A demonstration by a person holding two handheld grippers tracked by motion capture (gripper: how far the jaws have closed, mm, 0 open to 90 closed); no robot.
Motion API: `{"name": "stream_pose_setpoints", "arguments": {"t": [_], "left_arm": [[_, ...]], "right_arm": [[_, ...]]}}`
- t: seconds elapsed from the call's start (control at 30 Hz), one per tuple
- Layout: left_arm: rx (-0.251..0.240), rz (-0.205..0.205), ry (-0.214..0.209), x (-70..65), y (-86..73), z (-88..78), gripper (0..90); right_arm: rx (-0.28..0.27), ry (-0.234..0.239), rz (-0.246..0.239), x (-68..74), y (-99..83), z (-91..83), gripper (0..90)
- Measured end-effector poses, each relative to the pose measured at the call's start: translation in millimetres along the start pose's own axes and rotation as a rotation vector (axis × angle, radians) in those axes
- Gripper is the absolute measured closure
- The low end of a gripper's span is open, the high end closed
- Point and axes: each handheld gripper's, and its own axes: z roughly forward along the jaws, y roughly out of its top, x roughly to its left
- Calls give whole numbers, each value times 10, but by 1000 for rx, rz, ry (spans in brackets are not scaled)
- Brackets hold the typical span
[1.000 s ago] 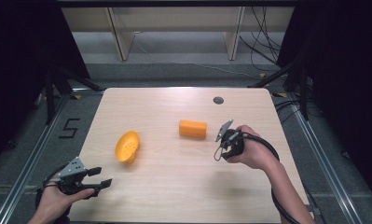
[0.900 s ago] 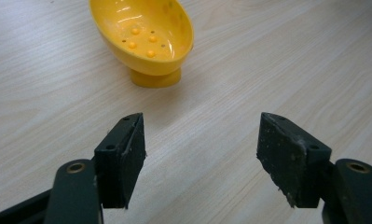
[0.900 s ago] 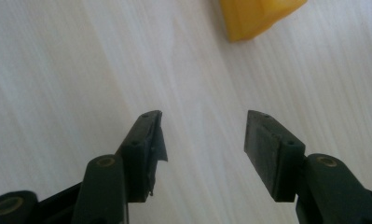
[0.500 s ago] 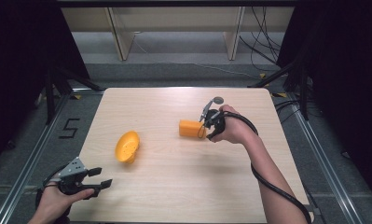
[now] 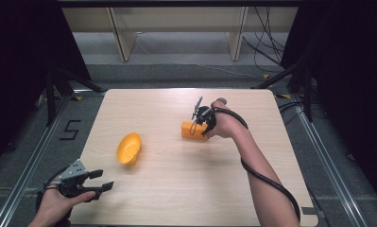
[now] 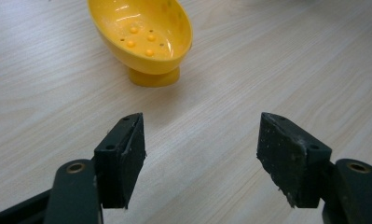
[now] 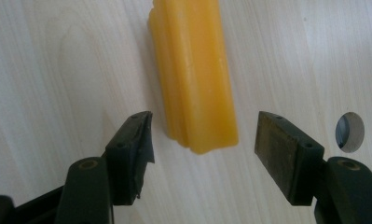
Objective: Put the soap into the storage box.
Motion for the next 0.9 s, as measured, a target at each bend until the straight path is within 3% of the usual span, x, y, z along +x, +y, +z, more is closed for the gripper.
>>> {"name": "stream_pose_setpoints", "arguments": {"t": [0.03,0.17,0.2,0.33,0.37,0.53,0.6,0.77,0.8,0.83,0.87,0.9], "left_arm": [[0,0,0,0,0,0,316],[0,-1,-3,3,-1,3,316],[2,-2,-5,2,-2,4,316],[24,18,-2,16,2,-4,315],[9,1,-9,4,1,0,315],[-7,0,-2,11,-6,6,315],[-7,-2,-4,9,-6,8,315],[-12,-6,-3,9,-7,8,315],[-14,-7,-4,10,-8,8,315],[-10,-27,-7,3,-11,13,316],[-6,-10,-8,10,-7,8,316],[-7,-10,-7,10,-9,11,316]], "right_arm": [[16,11,47,14,23,15,372],[29,18,4,-17,82,83,370],[31,25,19,-4,99,101,370],[34,36,-11,-16,151,169,372],[43,35,-10,-16,160,184,373],[56,52,-27,-39,189,264,386],[63,58,-4,-24,190,297,392],[68,66,-38,-22,213,354,421],[75,69,10,10,204,365,431],[81,70,-24,-9,210,376,443],[81,74,-37,-11,209,390,454],[60,55,-84,-31,212,412,473]]}}
